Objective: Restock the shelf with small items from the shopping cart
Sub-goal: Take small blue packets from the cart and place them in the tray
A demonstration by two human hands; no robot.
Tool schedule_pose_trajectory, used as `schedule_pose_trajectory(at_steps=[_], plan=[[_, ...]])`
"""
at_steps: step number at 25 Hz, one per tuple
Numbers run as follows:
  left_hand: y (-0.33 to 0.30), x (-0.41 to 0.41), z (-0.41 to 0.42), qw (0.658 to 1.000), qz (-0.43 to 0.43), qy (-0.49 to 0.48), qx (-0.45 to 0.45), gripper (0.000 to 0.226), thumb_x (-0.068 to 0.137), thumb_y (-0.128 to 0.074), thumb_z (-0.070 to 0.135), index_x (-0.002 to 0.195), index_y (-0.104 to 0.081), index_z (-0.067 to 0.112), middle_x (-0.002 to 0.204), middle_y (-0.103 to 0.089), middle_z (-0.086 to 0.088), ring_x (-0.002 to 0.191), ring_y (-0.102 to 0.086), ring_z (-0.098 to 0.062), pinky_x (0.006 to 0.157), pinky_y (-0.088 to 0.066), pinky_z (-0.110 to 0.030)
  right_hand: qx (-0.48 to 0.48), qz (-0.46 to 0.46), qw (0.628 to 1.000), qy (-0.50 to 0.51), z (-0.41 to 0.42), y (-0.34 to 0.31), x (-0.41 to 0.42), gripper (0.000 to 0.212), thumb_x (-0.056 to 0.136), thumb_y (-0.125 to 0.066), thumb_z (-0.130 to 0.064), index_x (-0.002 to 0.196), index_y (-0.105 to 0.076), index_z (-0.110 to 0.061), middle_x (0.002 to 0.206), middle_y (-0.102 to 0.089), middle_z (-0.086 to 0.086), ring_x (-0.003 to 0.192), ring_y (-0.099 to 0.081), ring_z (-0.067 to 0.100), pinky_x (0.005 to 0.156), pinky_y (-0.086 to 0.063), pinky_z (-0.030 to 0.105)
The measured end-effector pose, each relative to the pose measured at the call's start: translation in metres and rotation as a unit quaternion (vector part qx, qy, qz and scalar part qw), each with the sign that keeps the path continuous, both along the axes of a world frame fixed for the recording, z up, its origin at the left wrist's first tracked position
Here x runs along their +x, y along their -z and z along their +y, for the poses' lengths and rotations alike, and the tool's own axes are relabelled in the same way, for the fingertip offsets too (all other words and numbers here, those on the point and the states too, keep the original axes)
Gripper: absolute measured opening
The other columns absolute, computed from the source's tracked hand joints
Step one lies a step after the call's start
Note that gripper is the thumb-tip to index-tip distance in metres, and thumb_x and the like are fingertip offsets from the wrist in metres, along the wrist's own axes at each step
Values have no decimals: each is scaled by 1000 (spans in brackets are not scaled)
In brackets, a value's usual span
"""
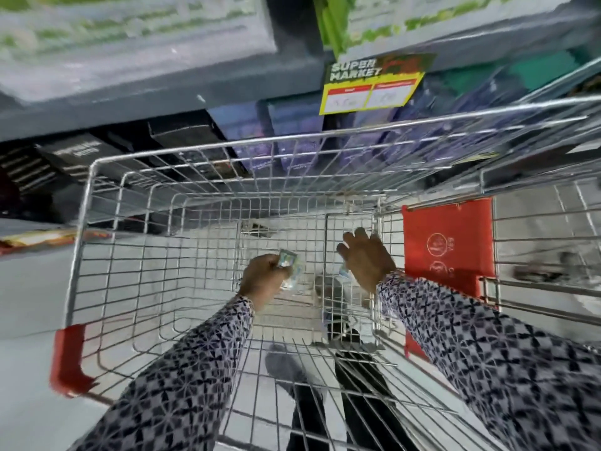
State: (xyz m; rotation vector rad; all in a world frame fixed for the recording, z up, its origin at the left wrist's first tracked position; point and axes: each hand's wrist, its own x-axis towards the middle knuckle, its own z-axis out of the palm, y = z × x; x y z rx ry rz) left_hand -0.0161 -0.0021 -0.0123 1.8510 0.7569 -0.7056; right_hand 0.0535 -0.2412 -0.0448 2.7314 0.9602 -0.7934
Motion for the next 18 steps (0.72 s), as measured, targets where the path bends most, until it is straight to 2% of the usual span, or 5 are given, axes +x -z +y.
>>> schedule_pose_trajectory(at_steps=[5,10,13,16,18], plan=[[-56,-7,3,997,-19,-73,-33,18,84,-82,11,70,-74,19,64,-73,4,73,-70,-27,71,-58,-38,62,68,988,125,9,-53,-11,27,98,-53,-34,116,-58,-15,98,-72,7,91,-66,28,88,-54,45],[-210,-22,13,976,-185,-87,-72,12,98,-70,10,106,-76,16,108,-79,-10,91,-79,-27,80,-67,-48,317,74,867,376,21,-224,-26,28,84,-78,-34,96,-57,-21,80,-56,-8,82,-57,22,85,-51,42],[-311,-21,15,939,-324,-102,-57,17,95,-75,16,90,-77,32,98,-72,-2,85,-66,-15,76,-57,-32,433,14,812,392,19,-351,-35,31,80,-83,-36,97,-60,-24,76,-54,-11,82,-55,17,82,-48,35],[-427,-3,17,901,-426,-75,-28,13,93,-80,19,102,-80,27,90,-79,12,79,-66,9,80,-54,-19,632,-12,689,355,15,-475,-36,37,68,-91,-33,83,-58,-33,69,-48,-15,77,-51,18,72,-48,44],[-504,23,15,867,-496,-44,-28,10,91,-80,27,101,-80,28,89,-83,10,81,-68,2,78,-56,-27,663,-111,663,329,11,-545,-13,40,65,-94,-24,80,-57,-26,67,-51,-9,66,-46,10,63,-45,31]])
